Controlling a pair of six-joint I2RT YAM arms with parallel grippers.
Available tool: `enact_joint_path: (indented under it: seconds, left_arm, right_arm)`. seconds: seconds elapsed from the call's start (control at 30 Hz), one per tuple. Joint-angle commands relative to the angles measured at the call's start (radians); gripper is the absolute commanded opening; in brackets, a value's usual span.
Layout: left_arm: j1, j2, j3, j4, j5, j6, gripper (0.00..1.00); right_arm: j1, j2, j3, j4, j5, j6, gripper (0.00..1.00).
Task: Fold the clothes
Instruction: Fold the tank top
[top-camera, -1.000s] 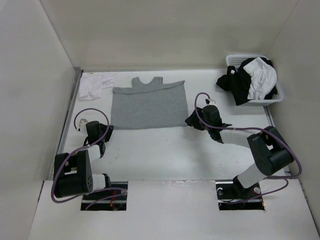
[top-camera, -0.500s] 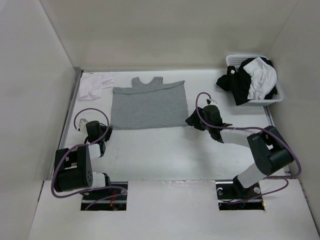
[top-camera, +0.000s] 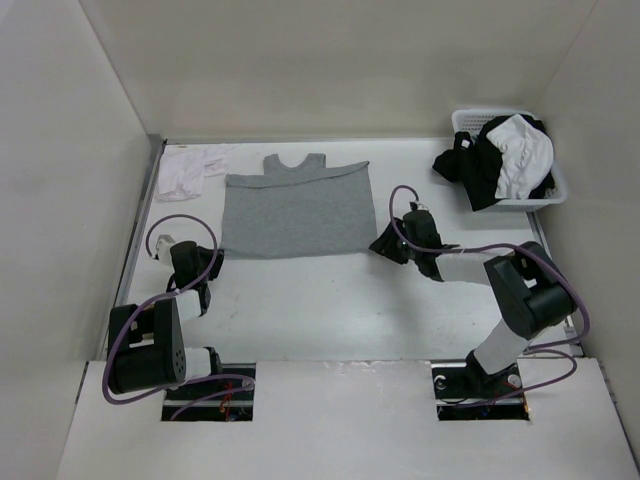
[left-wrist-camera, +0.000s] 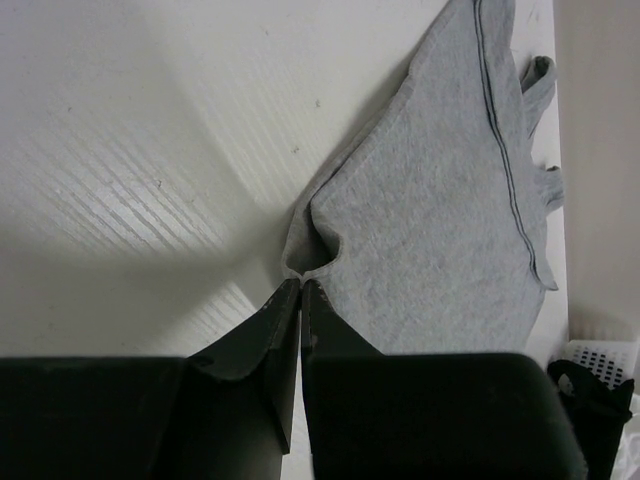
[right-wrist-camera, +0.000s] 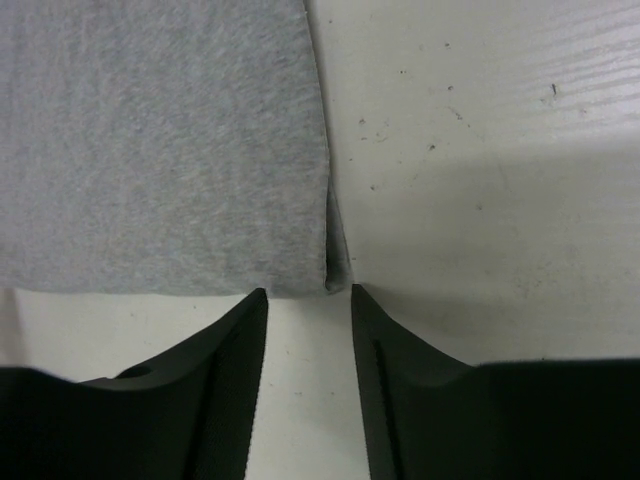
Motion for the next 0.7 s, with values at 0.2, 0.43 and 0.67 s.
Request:
enact_joint_path:
  seconds: [0.2, 0.43, 0.67]
  left_arm:
    - [0.010, -0.031, -0.012, 0.058, 0.024, -0.010, 0.00]
    - [-0.021, -0.150, 0.002, 0.054, 0.051, -0.062, 0.00]
    - [-0.064, -0.646, 0.224, -0.357, 0.010, -0.016, 0.00]
  right_arm:
    - [-0.025, 0.078, 0.019, 0.071, -0.016, 0.052, 0.21]
    - [-0.019, -0.075, -0.042, 0.157, 0.049, 0.029, 0.03]
    - [0.074, -0.669, -0.035, -0.236, 0.204, -0.104, 0.03]
